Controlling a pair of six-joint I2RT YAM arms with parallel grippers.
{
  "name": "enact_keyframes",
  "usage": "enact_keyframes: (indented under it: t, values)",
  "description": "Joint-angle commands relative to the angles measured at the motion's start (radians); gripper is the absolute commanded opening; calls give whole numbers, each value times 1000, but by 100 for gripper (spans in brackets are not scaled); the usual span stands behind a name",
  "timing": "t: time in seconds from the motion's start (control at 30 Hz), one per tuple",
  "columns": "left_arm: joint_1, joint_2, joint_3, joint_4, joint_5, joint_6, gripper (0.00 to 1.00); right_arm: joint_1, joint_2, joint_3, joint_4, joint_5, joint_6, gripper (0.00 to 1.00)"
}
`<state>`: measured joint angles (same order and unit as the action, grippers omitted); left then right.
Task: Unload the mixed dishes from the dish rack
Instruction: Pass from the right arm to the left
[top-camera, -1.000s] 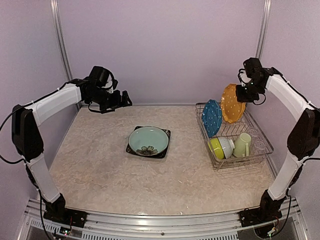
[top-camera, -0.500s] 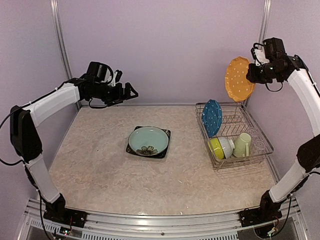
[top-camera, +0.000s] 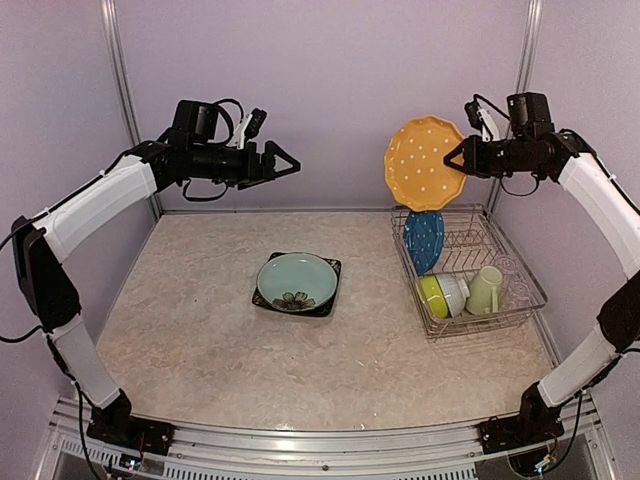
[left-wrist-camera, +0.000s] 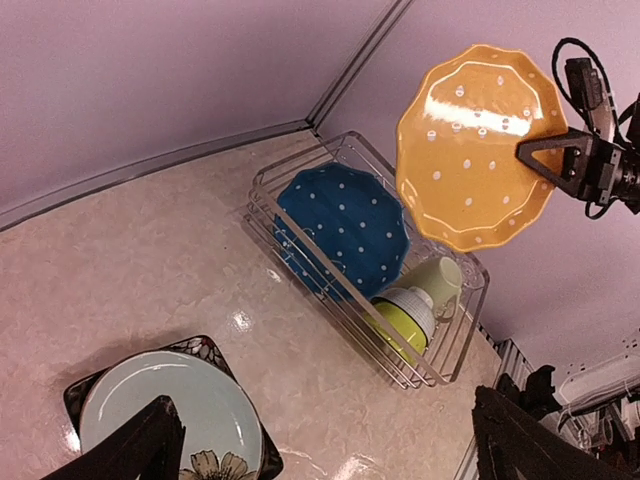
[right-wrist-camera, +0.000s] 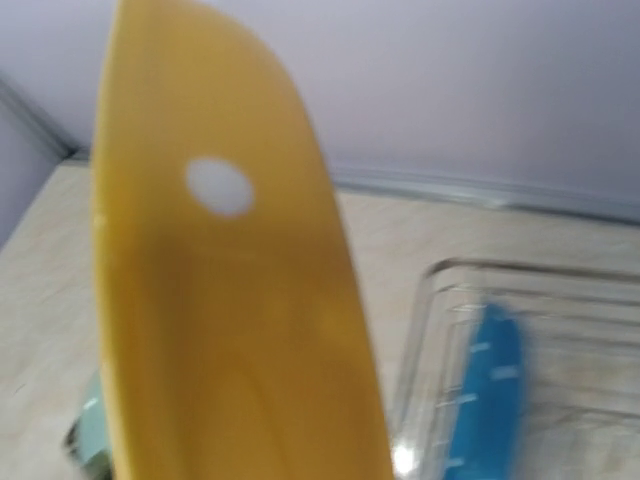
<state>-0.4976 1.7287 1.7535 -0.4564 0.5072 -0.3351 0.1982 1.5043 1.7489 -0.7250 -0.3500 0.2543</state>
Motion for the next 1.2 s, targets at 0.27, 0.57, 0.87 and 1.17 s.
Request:
enact_keyframes:
  t: [0.27,0.57,0.87,1.17]
  values:
    - [-41,59,68,-75,143,9,89,207,7,-130,342,-189,105,0]
    - [-45,101,92,-110,176,35,79,265,46,-191,425,-302,133,0]
    - [-48,171,140,-148,191,37,62,286,79,-236,515,-404,183,0]
    - [-46,185,151,-172,208,33,16,291,103,-267,567,-451,218,0]
